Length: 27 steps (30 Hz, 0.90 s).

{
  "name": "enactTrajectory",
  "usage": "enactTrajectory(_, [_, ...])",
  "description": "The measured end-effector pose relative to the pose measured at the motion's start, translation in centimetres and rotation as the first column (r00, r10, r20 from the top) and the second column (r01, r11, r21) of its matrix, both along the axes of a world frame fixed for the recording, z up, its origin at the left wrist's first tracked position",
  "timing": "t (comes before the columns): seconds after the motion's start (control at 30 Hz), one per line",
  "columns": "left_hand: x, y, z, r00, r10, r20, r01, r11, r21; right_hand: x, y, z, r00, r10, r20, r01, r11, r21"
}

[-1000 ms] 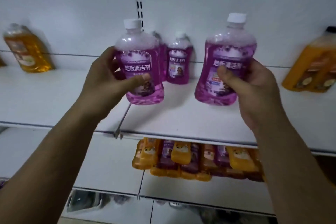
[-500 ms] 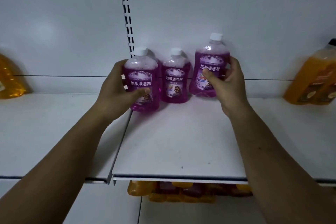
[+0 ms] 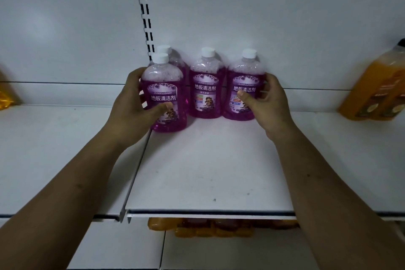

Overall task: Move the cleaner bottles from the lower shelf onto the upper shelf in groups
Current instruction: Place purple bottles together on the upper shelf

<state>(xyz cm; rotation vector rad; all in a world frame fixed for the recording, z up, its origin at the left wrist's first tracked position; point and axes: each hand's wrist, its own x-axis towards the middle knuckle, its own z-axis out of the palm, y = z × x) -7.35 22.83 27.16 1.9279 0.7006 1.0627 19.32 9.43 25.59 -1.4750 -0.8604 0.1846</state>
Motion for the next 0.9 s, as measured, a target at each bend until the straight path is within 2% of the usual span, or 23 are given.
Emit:
enactTrajectory(0.47, [-0.2, 0.4, -0.5, 1.0, 0.001, -0.008, -0.001, 1.0, -0.002, 0.2, -0.5, -0.5, 0.994, -0.086, 0.059, 0.091, 0.993, -0.074])
enactTrajectory(0.57, [-0.2, 0.4, -0.1, 0.999, 0.022, -0.028, -0.022, 0.999, -0.022, -0.4, -1.2, 0.3, 0.986, -0.15, 0.071, 0.157, 0.982, -0.108])
enactTrajectory(0.63, [-0.2, 0.1, 0.6, 0.996, 0.041, -0.074, -0.043, 0.999, -0.018, -0.8, -2.1, 1.4, 0.963, -0.228, 0.146, 0.246, 0.962, -0.121])
enactTrajectory(0.73, [-1.0, -1.2, 1.7, 0.98, 0.133, -0.146, -0.121, 0.989, 0.088, -2.0, -4.3, 3.0, 0.922, -0.246, 0.298, 0.287, 0.952, -0.102])
enactTrajectory(0.9, [-4.1, -6.1, 2.6, 0.915, 0.256, -0.313, -0.122, 0.913, 0.389, -5.8, -9.8, 3.7, 0.872, -0.111, 0.477, 0.184, 0.977, -0.109])
